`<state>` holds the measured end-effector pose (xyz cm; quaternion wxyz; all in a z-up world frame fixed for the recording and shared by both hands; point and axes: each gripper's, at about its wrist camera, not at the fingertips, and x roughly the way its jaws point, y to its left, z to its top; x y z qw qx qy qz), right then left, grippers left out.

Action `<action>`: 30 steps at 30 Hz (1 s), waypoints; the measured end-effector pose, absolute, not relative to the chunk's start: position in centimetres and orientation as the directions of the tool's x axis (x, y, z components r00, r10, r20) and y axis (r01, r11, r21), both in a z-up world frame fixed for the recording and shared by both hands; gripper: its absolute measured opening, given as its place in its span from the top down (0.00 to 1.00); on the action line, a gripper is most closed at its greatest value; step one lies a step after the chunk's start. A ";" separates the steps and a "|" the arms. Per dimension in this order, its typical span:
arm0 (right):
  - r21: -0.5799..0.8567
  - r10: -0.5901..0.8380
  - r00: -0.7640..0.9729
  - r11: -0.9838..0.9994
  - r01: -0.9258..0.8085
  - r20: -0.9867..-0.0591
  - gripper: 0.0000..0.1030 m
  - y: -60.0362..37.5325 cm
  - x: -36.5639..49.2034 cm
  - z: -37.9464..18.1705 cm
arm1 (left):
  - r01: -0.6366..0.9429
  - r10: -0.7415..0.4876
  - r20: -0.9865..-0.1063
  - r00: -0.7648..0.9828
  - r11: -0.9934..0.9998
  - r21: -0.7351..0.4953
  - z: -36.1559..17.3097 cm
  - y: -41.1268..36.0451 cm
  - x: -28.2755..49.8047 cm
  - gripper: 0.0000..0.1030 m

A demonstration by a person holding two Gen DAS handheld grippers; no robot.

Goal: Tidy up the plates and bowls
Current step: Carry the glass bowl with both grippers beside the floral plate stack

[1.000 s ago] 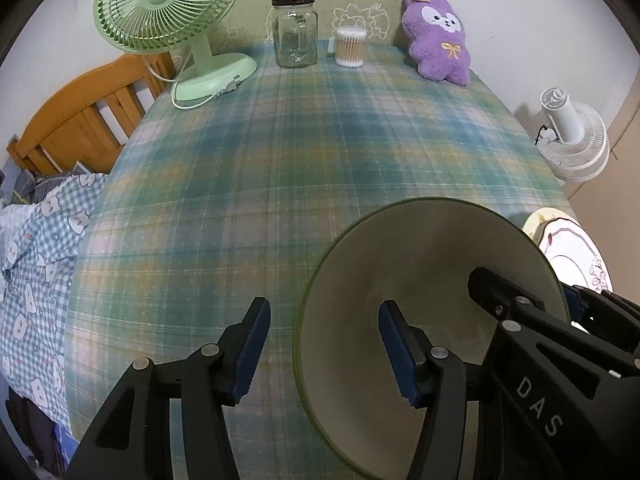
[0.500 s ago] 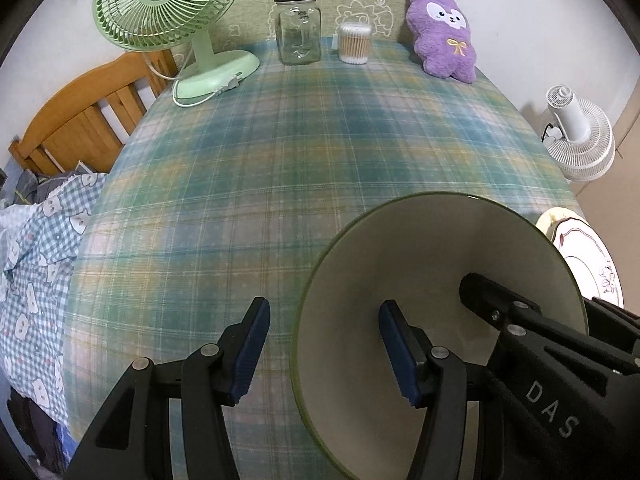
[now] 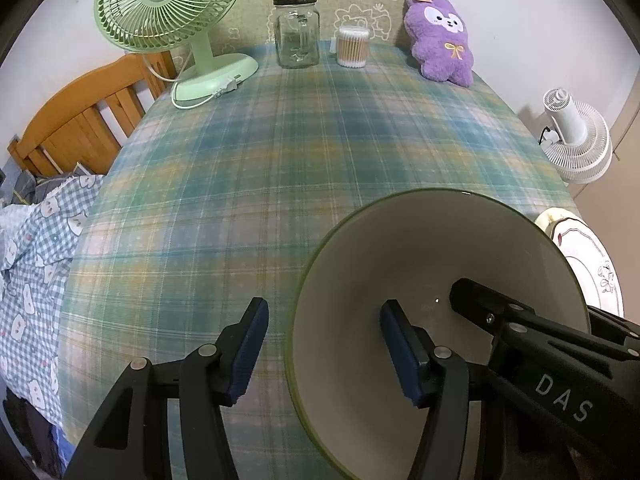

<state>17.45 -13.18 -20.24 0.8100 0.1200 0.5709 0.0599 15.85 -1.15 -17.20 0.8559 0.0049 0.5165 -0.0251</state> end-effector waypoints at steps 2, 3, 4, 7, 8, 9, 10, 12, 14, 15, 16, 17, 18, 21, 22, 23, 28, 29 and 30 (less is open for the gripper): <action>0.273 0.243 0.338 0.961 0.043 -0.909 0.53 -13.2 17.5 -20.3 | 0.052 -0.041 -0.886 0.462 0.998 -0.019 -17.2 -1.1 15.9 0.43; 0.273 0.245 0.338 0.961 0.039 -0.909 0.55 -13.1 17.5 -20.3 | 0.058 -0.044 -0.886 0.462 0.998 -0.020 -17.2 -1.2 15.9 0.48; 0.276 0.249 0.337 0.961 0.033 -0.908 0.57 -12.9 17.5 -20.2 | 0.063 -0.049 -0.885 0.463 0.998 -0.022 -17.1 -1.3 15.9 0.51; 0.275 0.254 0.338 0.961 0.015 -0.906 0.66 -12.4 17.5 -20.1 | 0.084 -0.061 -0.883 0.466 0.996 -0.025 -16.9 -1.8 15.8 0.63; 0.275 0.253 0.336 0.961 0.018 -0.907 0.66 -12.4 17.6 -20.1 | 0.078 -0.067 -0.882 0.467 0.996 -0.035 -17.0 -1.7 15.8 0.63; 0.271 0.250 0.334 0.962 0.018 -0.909 0.65 -12.3 17.6 -20.1 | 0.077 -0.071 -0.880 0.469 0.996 -0.040 -17.0 -1.6 15.8 0.63; 0.265 0.246 0.330 0.964 0.015 -0.911 0.65 -12.2 17.7 -20.0 | 0.076 -0.076 -0.880 0.469 0.996 -0.045 -17.0 -1.5 15.9 0.63; 0.263 0.241 0.328 0.965 0.022 -0.913 0.65 -12.1 17.7 -20.0 | 0.080 -0.078 -0.883 0.463 0.996 -0.046 -17.0 -1.4 16.1 0.63; 0.261 0.238 0.328 0.965 0.026 -0.914 0.65 -12.1 17.7 -20.0 | 0.081 -0.078 -0.884 0.460 0.996 -0.045 -16.9 -1.5 16.2 0.64; 0.262 0.238 0.327 0.965 0.030 -0.914 0.65 -12.2 17.6 -20.0 | 0.080 -0.077 -0.886 0.458 0.996 -0.045 -16.9 -1.5 16.2 0.64; 0.265 0.240 0.327 0.964 0.034 -0.914 0.65 -12.2 17.6 -20.0 | 0.079 -0.074 -0.888 0.455 0.996 -0.043 -16.9 -1.6 16.2 0.64; 0.267 0.241 0.327 0.963 0.036 -0.914 0.65 -12.2 17.6 -20.0 | 0.079 -0.073 -0.888 0.455 0.996 -0.041 -16.9 -1.6 16.2 0.64; 0.268 0.241 0.326 0.963 0.038 -0.914 0.65 -12.3 17.6 -20.0 | 0.075 -0.070 -0.888 0.454 0.996 -0.040 -16.9 -1.7 16.1 0.64; 0.271 0.240 0.320 0.961 0.054 -0.916 0.65 -12.3 17.4 -20.0 | 0.066 -0.068 -0.889 0.453 0.997 -0.043 -16.8 -1.6 16.0 0.65; 0.270 0.240 0.320 0.961 0.055 -0.917 0.65 -12.3 17.4 -19.9 | 0.065 -0.068 -0.889 0.453 0.997 -0.043 -16.8 -1.6 15.9 0.65; 0.270 0.239 0.318 0.961 0.056 -0.917 0.65 -12.3 17.3 -19.9 | 0.063 -0.068 -0.890 0.451 0.997 -0.044 -16.7 -1.5 15.8 0.65; 0.265 0.233 0.312 0.962 0.065 -0.921 0.65 -11.9 16.8 -19.7 | 0.067 -0.075 -0.893 0.444 0.996 -0.050 -16.5 -1.2 15.3 0.65; 0.266 0.234 0.309 0.962 0.066 -0.922 0.65 -11.9 16.7 -19.6 | 0.065 -0.074 -0.894 0.441 0.997 -0.050 -16.5 -1.1 15.2 0.65; 0.268 0.235 0.307 0.961 0.068 -0.922 0.65 -11.8 16.6 -19.6 | 0.062 -0.072 -0.896 0.438 0.997 -0.050 -16.4 -1.0 15.1 0.65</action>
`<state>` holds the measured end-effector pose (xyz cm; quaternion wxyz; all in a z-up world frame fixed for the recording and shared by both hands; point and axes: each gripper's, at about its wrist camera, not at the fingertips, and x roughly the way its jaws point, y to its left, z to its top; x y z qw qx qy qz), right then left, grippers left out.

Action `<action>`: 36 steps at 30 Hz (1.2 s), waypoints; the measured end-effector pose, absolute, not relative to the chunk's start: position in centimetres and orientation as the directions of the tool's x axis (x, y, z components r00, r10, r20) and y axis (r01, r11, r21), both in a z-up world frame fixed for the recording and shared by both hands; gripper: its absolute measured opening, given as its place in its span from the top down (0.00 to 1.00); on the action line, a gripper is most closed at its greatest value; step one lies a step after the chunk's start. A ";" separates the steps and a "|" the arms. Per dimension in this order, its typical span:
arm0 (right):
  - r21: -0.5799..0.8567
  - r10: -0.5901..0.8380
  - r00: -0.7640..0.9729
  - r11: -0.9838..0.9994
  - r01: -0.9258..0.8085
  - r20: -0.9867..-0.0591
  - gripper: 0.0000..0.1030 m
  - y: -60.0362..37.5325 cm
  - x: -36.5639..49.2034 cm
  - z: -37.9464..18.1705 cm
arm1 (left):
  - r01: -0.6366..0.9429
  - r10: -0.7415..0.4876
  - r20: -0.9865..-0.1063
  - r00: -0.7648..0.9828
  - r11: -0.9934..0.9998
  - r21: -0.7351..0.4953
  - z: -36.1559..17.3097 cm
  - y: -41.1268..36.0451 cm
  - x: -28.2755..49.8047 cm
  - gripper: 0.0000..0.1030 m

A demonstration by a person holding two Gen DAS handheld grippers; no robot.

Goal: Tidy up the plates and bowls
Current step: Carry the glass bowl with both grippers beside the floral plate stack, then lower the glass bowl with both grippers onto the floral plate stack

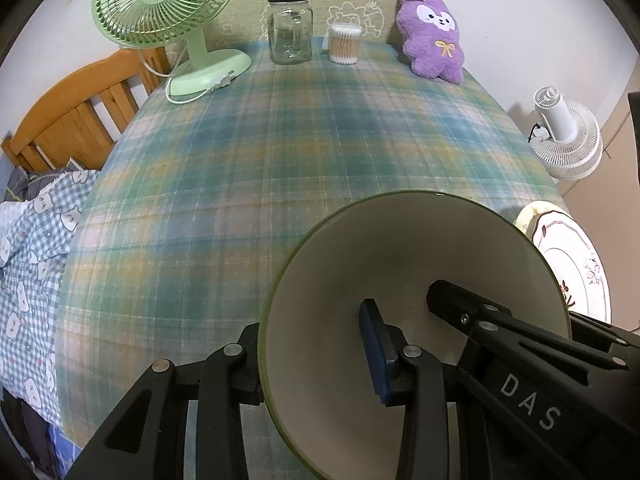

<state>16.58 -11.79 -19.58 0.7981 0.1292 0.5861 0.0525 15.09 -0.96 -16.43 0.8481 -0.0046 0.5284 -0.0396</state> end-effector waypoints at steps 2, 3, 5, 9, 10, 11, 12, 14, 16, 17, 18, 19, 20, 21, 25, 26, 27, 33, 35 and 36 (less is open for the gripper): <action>0.268 0.234 0.308 0.961 0.072 -0.922 0.65 -11.7 16.4 -19.5 | 0.067 -0.073 -0.895 0.440 0.997 -0.049 -16.4 -0.8 14.9 0.65; 0.266 0.232 0.310 0.961 0.074 -0.922 0.65 -11.5 16.3 -19.4 | 0.069 -0.076 -0.894 0.442 0.996 -0.051 -16.3 -0.6 14.7 0.65; 0.263 0.227 0.317 0.962 0.075 -0.921 0.65 -11.2 16.0 -19.2 | 0.073 -0.080 -0.891 0.447 0.996 -0.053 -16.1 -0.2 14.5 0.65; 0.258 0.218 0.333 0.963 0.080 -0.918 0.65 -10.5 15.4 -18.6 | 0.081 -0.089 -0.885 0.458 0.995 -0.058 -15.7 0.4 14.0 0.65; 0.257 0.216 0.336 0.963 0.082 -0.917 0.65 -10.4 15.2 -18.5 | 0.084 -0.092 -0.883 0.460 0.995 -0.059 -15.5 0.6 13.9 0.65; 0.256 0.214 0.340 0.963 0.084 -0.916 0.65 -10.2 15.1 -18.3 | 0.087 -0.095 -0.881 0.464 0.994 -0.061 -15.4 0.8 13.8 0.65; 0.256 0.212 0.344 0.963 0.088 -0.915 0.65 -10.0 15.0 -18.2 | 0.089 -0.097 -0.879 0.467 0.994 -0.062 -15.3 1.0 13.8 0.65; 0.256 0.208 0.352 0.962 0.095 -0.913 0.64 -9.7 14.8 -17.9 | 0.094 -0.102 -0.875 0.473 0.993 -0.065 -15.1 1.3 13.7 0.66; 0.255 0.206 0.359 0.962 0.095 -0.910 0.64 -9.4 14.8 -17.8 | 0.095 -0.104 -0.874 0.475 0.993 -0.066 -15.0 1.6 13.7 0.66; 0.256 0.206 0.361 0.962 0.096 -0.910 0.64 -9.3 14.8 -17.8 | 0.096 -0.104 -0.873 0.476 0.993 -0.066 -15.0 1.7 13.8 0.66; 0.256 0.206 0.362 0.962 0.098 -0.909 0.64 -9.3 14.7 -17.8 | 0.098 -0.104 -0.874 0.475 0.993 -0.065 -14.9 1.7 13.8 0.66; 0.258 0.205 0.364 0.961 0.101 -0.908 0.64 -9.3 14.7 -17.7 | 0.100 -0.104 -0.874 0.475 0.993 -0.064 -14.9 1.6 13.9 0.66; 0.260 0.206 0.367 0.960 0.105 -0.907 0.64 -9.3 14.7 -17.6 | 0.104 -0.104 -0.873 0.476 0.993 -0.062 -14.7 1.6 13.8 0.66; 0.262 0.206 0.368 0.959 0.107 -0.906 0.64 -9.3 14.7 -17.5 | 0.106 -0.104 -0.872 0.478 0.993 -0.059 -14.7 1.6 13.8 0.66; 0.270 0.213 0.372 0.957 0.106 -0.903 0.64 -9.8 14.7 -16.8 | 0.104 -0.097 -0.868 0.487 0.993 -0.052 -13.9 1.2 13.7 0.66; 0.269 0.213 0.374 0.957 0.104 -0.903 0.64 -9.9 14.7 -16.6 | 0.104 -0.097 -0.867 0.489 0.993 -0.053 -13.7 1.1 13.7 0.66; 0.269 0.213 0.377 0.958 0.102 -0.901 0.64 -10.1 14.6 -16.4 | 0.103 -0.096 -0.865 0.492 0.993 -0.052 -13.5 0.9 13.7 0.66; 0.264 0.213 0.391 0.961 0.081 -0.896 0.64 -11.7 14.6 -14.5 | 0.087 -0.094 -0.855 0.510 0.995 -0.057 -11.8 -0.8 13.4 0.66; 0.265 0.217 0.396 0.962 0.070 -0.892 0.64 -12.5 14.5 -14.0 | 0.079 -0.089 -0.851 0.518 0.995 -0.056 -11.3 -1.5 13.3 0.66; 0.265 0.219 0.397 0.962 0.063 -0.891 0.64 -12.8 14.5 -13.7 | 0.072 -0.085 -0.849 0.522 0.996 -0.055 -11.0 -1.8 13.2 0.66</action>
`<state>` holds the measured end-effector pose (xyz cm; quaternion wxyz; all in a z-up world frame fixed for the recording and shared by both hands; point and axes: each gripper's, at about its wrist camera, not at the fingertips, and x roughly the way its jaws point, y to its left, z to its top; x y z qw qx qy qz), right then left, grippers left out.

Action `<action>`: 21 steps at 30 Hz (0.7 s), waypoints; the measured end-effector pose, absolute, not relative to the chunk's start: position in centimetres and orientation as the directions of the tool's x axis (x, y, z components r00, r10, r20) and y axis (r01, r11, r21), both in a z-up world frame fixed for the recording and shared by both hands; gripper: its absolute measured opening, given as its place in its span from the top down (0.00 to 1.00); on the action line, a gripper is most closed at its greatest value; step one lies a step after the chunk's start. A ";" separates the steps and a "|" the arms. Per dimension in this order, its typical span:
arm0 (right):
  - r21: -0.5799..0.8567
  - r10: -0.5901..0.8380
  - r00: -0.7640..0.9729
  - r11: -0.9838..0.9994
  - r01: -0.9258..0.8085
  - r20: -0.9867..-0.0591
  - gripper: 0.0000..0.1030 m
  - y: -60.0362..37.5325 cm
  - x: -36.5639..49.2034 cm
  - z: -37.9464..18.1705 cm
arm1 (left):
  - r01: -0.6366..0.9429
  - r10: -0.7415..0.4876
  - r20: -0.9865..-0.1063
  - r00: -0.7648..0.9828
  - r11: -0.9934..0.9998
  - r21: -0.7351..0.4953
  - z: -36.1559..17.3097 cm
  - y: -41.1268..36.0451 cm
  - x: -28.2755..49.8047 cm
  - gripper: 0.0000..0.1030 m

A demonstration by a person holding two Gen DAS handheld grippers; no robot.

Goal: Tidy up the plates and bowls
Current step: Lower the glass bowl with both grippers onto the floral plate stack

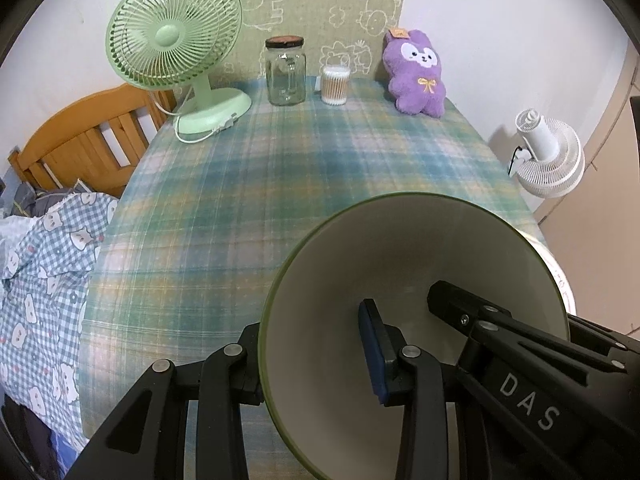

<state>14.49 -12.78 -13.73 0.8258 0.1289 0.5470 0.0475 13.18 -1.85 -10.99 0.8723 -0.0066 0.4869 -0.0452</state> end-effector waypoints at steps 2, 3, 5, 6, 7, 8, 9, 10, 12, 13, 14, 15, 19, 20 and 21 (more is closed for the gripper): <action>0.264 0.222 0.398 0.963 0.052 -0.890 0.64 -13.4 14.4 -13.3 | 0.061 -0.081 -0.849 0.523 0.996 -0.058 -10.7 -2.3 13.1 0.66; 0.264 0.223 0.399 0.963 0.050 -0.890 0.64 -13.7 14.3 -13.1 | 0.058 -0.080 -0.849 0.522 0.997 -0.058 -10.5 -2.5 13.1 0.66; 0.265 0.224 0.399 0.963 0.051 -0.889 0.64 -14.3 14.2 -12.7 | 0.053 -0.076 -0.845 0.529 0.997 -0.057 -10.1 -3.2 12.8 0.66; 0.265 0.224 0.401 0.963 0.049 -0.888 0.64 -14.6 14.2 -12.5 | 0.051 -0.074 -0.843 0.532 0.997 -0.055 -9.9 -3.5 12.8 0.66; 0.266 0.225 0.403 0.963 0.047 -0.887 0.64 -15.0 14.1 -12.4 | 0.049 -0.072 -0.841 0.536 0.997 -0.054 -9.7 -3.9 12.7 0.66; 0.265 0.226 0.405 0.963 0.043 -0.886 0.64 -15.4 14.0 -12.2 | 0.046 -0.071 -0.839 0.540 0.997 -0.054 -9.5 -4.3 12.6 0.66; 0.263 0.226 0.406 0.964 0.038 -0.886 0.64 -15.8 14.0 -11.9 | 0.044 -0.070 -0.838 0.541 0.998 -0.055 -9.4 -4.6 12.6 0.66; 0.262 0.225 0.407 0.964 0.036 -0.885 0.64 -16.1 14.0 -11.8 | 0.039 -0.070 -0.837 0.543 0.998 -0.058 -9.2 -5.0 12.6 0.66; 0.257 0.222 0.412 0.966 0.030 -0.884 0.64 -16.9 13.9 -11.5 | 0.036 -0.070 -0.835 0.546 0.998 -0.060 -9.0 -5.8 12.5 0.66; 0.256 0.221 0.414 0.966 0.028 -0.883 0.64 -17.2 13.9 -11.4 | 0.034 -0.069 -0.834 0.548 0.998 -0.061 -8.9 -6.2 12.5 0.66; 0.254 0.220 0.415 0.967 0.028 -0.883 0.64 -17.6 13.9 -11.2 | 0.033 -0.070 -0.832 0.550 0.998 -0.062 -8.8 -6.6 12.5 0.66; 0.253 0.219 0.417 0.967 0.027 -0.882 0.64 -18.0 13.9 -11.1 | 0.032 -0.070 -0.832 0.550 0.998 -0.062 -8.7 -7.1 12.5 0.66; 0.248 0.214 0.421 0.968 0.026 -0.882 0.64 -19.6 13.9 -10.9 | 0.031 -0.071 -0.830 0.554 0.997 -0.065 -8.5 -8.7 12.6 0.66; 0.247 0.213 0.422 0.969 0.027 -0.881 0.64 -20.0 13.9 -10.9 | 0.031 -0.071 -0.829 0.555 0.997 -0.064 -8.5 -9.2 12.6 0.66; 0.247 0.212 0.423 0.969 0.028 -0.881 0.64 -20.5 13.9 -10.8 | 0.033 -0.071 -0.828 0.556 0.997 -0.064 -8.5 -9.5 12.6 0.66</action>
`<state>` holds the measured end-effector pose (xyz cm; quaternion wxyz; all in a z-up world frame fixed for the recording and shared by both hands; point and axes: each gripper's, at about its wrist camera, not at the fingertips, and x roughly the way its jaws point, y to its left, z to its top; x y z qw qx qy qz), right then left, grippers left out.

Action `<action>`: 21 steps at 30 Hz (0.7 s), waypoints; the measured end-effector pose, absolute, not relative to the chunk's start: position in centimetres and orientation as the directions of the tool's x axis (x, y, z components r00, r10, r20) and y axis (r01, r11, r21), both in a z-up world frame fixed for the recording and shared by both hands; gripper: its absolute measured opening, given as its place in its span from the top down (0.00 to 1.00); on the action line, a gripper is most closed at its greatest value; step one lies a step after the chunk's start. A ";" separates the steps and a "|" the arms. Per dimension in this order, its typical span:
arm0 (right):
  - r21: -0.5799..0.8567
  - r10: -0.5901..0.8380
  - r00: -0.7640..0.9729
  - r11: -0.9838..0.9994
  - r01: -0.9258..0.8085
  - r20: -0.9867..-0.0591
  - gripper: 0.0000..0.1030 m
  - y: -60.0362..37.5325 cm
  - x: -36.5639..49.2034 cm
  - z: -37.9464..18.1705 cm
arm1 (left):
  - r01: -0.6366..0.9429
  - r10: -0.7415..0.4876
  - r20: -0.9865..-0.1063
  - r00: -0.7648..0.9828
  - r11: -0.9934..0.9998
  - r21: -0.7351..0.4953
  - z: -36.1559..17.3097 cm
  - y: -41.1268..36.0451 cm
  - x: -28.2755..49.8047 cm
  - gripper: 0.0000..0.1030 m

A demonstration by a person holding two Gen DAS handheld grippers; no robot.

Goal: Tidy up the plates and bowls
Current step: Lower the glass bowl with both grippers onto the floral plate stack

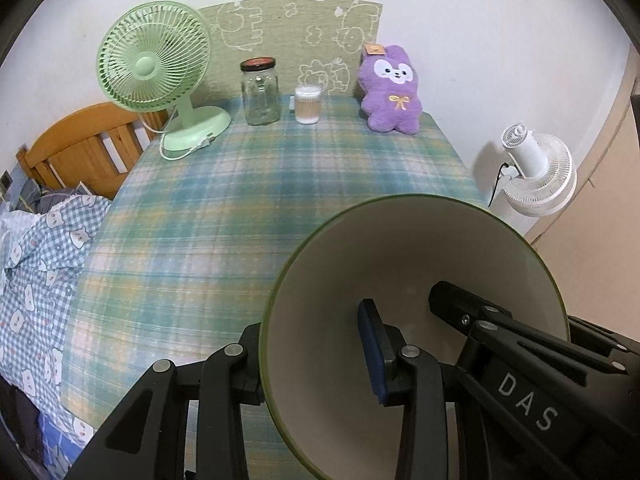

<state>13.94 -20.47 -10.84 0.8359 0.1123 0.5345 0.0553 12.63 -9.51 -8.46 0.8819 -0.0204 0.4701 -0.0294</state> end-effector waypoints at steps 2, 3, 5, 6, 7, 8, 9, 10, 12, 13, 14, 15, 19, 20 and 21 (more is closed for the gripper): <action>0.244 0.209 0.425 0.969 0.029 -0.881 0.64 -21.4 14.0 -10.8 | 0.034 -0.073 -0.827 0.558 0.997 -0.065 -8.4 -10.5 12.9 0.66; 0.243 0.207 0.425 0.970 0.030 -0.881 0.64 -21.8 14.1 -10.8 | 0.034 -0.075 -0.827 0.558 0.997 -0.067 -8.4 -11.0 13.0 0.66; 0.240 0.204 0.425 0.970 0.033 -0.882 0.64 -22.8 14.2 -10.8 | 0.036 -0.076 -0.826 0.559 0.997 -0.068 -8.5 -11.8 13.1 0.66; 0.239 0.202 0.425 0.970 0.035 -0.882 0.64 -23.0 14.2 -10.8 | 0.037 -0.078 -0.826 0.559 0.997 -0.069 -8.5 -12.2 13.1 0.66; 0.238 0.201 0.425 0.971 0.035 -0.883 0.64 -23.5 14.2 -10.8 | 0.037 -0.078 -0.826 0.559 0.997 -0.069 -8.5 -12.7 13.2 0.66; 0.237 0.200 0.424 0.971 0.035 -0.883 0.64 -23.8 14.3 -10.9 | 0.037 -0.078 -0.826 0.558 0.997 -0.070 -8.6 -13.0 13.2 0.66; 0.236 0.199 0.423 0.971 0.035 -0.884 0.64 -24.2 14.3 -10.9 | 0.036 -0.078 -0.826 0.558 0.997 -0.070 -8.6 -13.3 13.2 0.66; 0.235 0.199 0.422 0.971 0.036 -0.885 0.64 -24.6 14.4 -11.0 | 0.036 -0.079 -0.827 0.556 0.997 -0.071 -8.7 -13.7 13.3 0.66; 0.234 0.197 0.419 0.971 0.038 -0.886 0.64 -25.2 14.4 -11.2 | 0.037 -0.080 -0.829 0.554 0.997 -0.072 -8.9 -14.3 13.4 0.66; 0.233 0.196 0.417 0.972 0.041 -0.887 0.64 -25.6 14.5 -11.3 | 0.038 -0.081 -0.830 0.552 0.997 -0.072 -9.0 -14.7 13.4 0.66; 0.233 0.194 0.416 0.972 0.042 -0.888 0.64 -25.9 14.5 -11.4 | 0.039 -0.082 -0.830 0.551 0.997 -0.073 -9.1 -15.0 13.5 0.66; 0.231 0.193 0.415 0.972 0.044 -0.889 0.64 -26.2 14.5 -11.5 | 0.039 -0.083 -0.832 0.549 0.997 -0.074 -9.2 -15.3 13.6 0.66; 0.224 0.184 0.405 0.973 0.054 -0.896 0.64 -27.5 14.6 -12.2 | 0.042 -0.091 -0.838 0.538 0.996 -0.081 -9.8 -16.6 13.7 0.66; 0.222 0.182 0.403 0.973 0.056 -0.897 0.64 -27.8 14.6 -12.3 | 0.044 -0.093 -0.840 0.534 0.996 -0.082 -10.0 -17.0 13.8 0.66; 0.221 0.180 0.399 0.973 0.059 -0.899 0.64 -28.1 14.7 -12.5 | 0.045 -0.095 -0.843 0.530 0.995 -0.084 -10.2 -17.3 13.9 0.66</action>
